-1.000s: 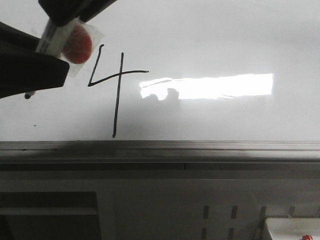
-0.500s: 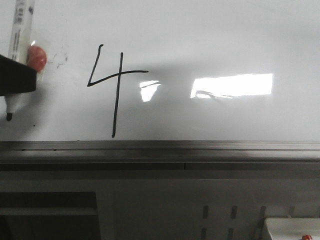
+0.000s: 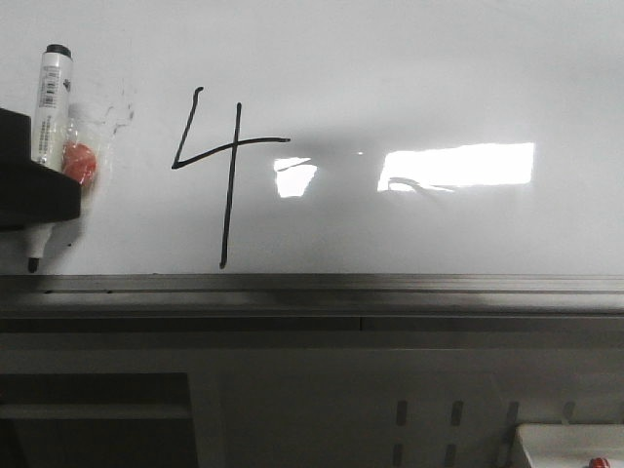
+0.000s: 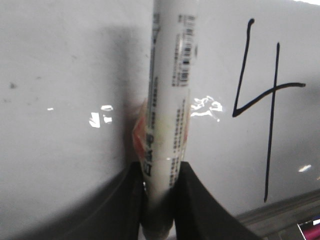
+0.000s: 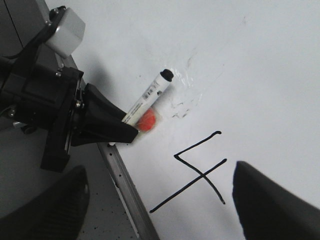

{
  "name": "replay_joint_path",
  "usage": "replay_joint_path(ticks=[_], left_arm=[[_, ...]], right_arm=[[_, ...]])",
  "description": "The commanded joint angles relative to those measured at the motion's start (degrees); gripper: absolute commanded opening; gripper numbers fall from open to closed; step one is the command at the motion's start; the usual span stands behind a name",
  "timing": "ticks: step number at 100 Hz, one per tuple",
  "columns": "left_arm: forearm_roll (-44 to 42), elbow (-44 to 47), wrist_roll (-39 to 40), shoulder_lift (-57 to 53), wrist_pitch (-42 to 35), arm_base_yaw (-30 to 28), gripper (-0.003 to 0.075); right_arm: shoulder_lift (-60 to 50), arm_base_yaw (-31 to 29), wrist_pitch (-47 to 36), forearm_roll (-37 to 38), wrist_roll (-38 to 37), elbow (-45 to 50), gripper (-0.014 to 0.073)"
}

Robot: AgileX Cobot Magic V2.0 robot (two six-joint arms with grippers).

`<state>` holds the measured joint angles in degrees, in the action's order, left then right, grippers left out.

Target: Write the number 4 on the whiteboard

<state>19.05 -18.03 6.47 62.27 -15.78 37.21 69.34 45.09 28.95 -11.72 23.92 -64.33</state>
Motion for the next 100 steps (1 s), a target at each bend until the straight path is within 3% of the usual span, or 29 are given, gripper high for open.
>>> replay_joint_path(ticks=[1, 10, 17, 24, 34, 49, 54, 61, 64, 71, 74, 75, 76, 79, 91, 100], left_arm=[[0.7, -1.7, 0.5, 0.1, -4.8, -0.1, -0.0001], [0.1, -1.7, 0.5, 0.1, -5.8, -0.1, 0.0120], [0.1, -1.7, 0.5, 0.1, -6.0, -0.1, 0.0291], [0.1, -1.7, 0.5, 0.1, -6.4, -0.1, 0.0411], [0.1, -1.7, 0.5, 0.0, -6.8, -0.1, 0.0468], [0.1, -1.7, 0.5, -3.6, -7.1, -0.1, 0.0463], [0.1, -1.7, 0.5, -5.8, -6.9, -0.1, 0.0462], [-0.7, -1.7, 0.5, -9.3, -6.4, -0.1, 0.0452], [-1.0, -1.7, 0.5, -11.5, -5.9, -0.1, 0.0424], [-2.8, -1.7, -0.2, -16.4, -4.9, -0.1, 0.0257], [-4.6, -1.7, -0.8, -18.8, -4.3, -0.1, 0.0159], [-5.4, -1.7, -1.1, -19.3, -4.0, -0.1, 0.0082], [-5.4, -1.7, -1.2, -19.8, -4.0, -0.1, 0.0082], [-8.3, -1.7, -1.2, -21.6, -2.9, -0.1, -0.0020], [-19.0, -1.5, -1.3, -29.4, 2.9, -0.1, -0.0020], [-22.0, -1.5, -1.3, -33.3, 8.1, -0.1, -0.0020]], right_arm=[[-1.7, -0.3, -3.3, 0.3, 0.3, -1.7, 0.0521], [-1.7, -0.3, -3.2, 0.3, 0.3, -1.7, 0.0521], [-1.7, -0.3, -3.2, 0.3, 0.3, -1.7, 0.0521], [-1.7, -0.3, -3.2, 0.3, 0.3, -1.7, 0.0521], [-1.7, -0.3, -3.2, 0.3, 0.3, -1.7, 0.0521], [-1.8, -0.6, -2.5, 0.4, 0.3, -1.7, 0.0516], [-2.2, -0.9, -1.9, 0.4, 0.3, -1.6, 0.0465], [-3.5, -1.4, -2.1, 0.4, 0.2, -0.5, 0.0279], [-4.6, -1.7, -2.7, 0.4, 0.2, 0.5, 0.0150], [-7.4, -2.0, -4.5, 0.4, 0.1, 3.3, -0.0069], [-8.7, -2.1, -5.4, 0.4, -0.2, 4.7, -0.0061], [-9.1, -2.1, -5.7, 0.4, -0.2, 5.1, -0.0060], [-9.9, -2.1, -6.2, 0.4, -0.2, 5.8, -0.0062], [-11.5, -2.1, -7.3, 0.4, -0.2, 7.5, -0.0064], [-19.3, -2.1, -14.5, 0.4, -0.2, 16.6, -0.0064], [-26.1, -2.1, -20.3, 0.4, -0.2, 24.4, -0.0064]])
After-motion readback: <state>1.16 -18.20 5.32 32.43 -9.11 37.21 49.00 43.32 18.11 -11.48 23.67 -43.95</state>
